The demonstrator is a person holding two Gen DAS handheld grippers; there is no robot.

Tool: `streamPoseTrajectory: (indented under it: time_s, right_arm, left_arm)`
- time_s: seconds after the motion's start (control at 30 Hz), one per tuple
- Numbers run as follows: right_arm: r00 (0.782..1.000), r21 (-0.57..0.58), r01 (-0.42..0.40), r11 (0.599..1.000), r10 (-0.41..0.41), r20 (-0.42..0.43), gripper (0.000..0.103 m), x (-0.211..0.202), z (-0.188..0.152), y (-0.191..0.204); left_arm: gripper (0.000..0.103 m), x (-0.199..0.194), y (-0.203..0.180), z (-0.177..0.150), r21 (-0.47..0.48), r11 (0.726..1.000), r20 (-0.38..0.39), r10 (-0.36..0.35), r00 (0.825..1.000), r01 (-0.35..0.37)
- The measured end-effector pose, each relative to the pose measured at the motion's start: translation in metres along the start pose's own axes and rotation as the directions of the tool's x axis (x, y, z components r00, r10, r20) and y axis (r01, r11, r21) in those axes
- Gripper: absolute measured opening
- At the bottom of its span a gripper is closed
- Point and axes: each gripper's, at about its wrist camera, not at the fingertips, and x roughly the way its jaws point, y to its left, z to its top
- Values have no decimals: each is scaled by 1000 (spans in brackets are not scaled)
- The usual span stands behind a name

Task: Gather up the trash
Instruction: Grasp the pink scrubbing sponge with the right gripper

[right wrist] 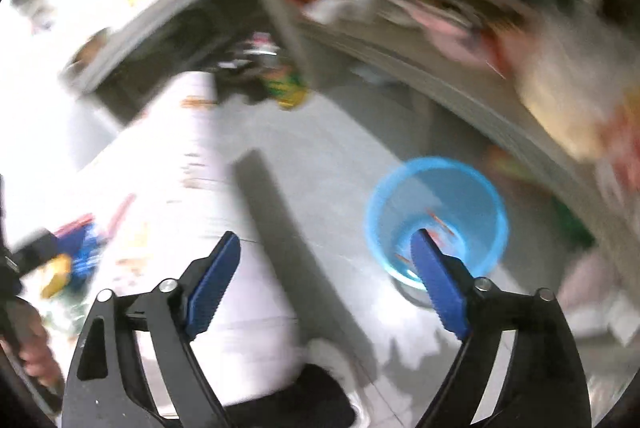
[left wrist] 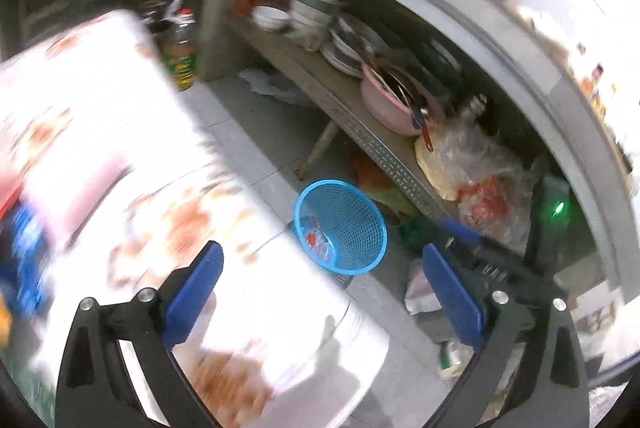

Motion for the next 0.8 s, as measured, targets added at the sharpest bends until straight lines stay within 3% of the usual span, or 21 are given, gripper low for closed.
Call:
streamPoseTrajectory:
  time_s: [0.17,0.27,0.37,0.5,0.6,0.67,0.8]
  right_arm:
    - [979,-104,-196,975,188,-83,88,11,15,84]
    - [945,-89,-292,952,273,-180,88,36,19,124]
    - [916,-41,-323,945,302,-264,88,69,26,161]
    - [903,23,-282,959,273,-330,88,105,35,202]
    - [872,130,-199,971,236,-429,88,154,45,220]
    - [862,172,-141,975,207,-462,88,170,46,228]
    - [873,156,1,988,75,-483,91,201,53,247]
  left_arm:
    - [97,-68,31,-35,-78,996,122,51,991,-42]
    - [97,-106,47,-60,-118,989,228,114,967,-89]
    - [98,-130,59,-79,-123,982,294,173,940,-142]
    - [98,-148,68,-105,-102,976,332,215,918,-192]
    - [98,-149,74,-114,-91,971,335,241,911,-223]
    - [98,-147,77,-119,-79,964,338,266,903,-254]
    - [98,-143,86,-126,-82,961,334,276,901,-264]
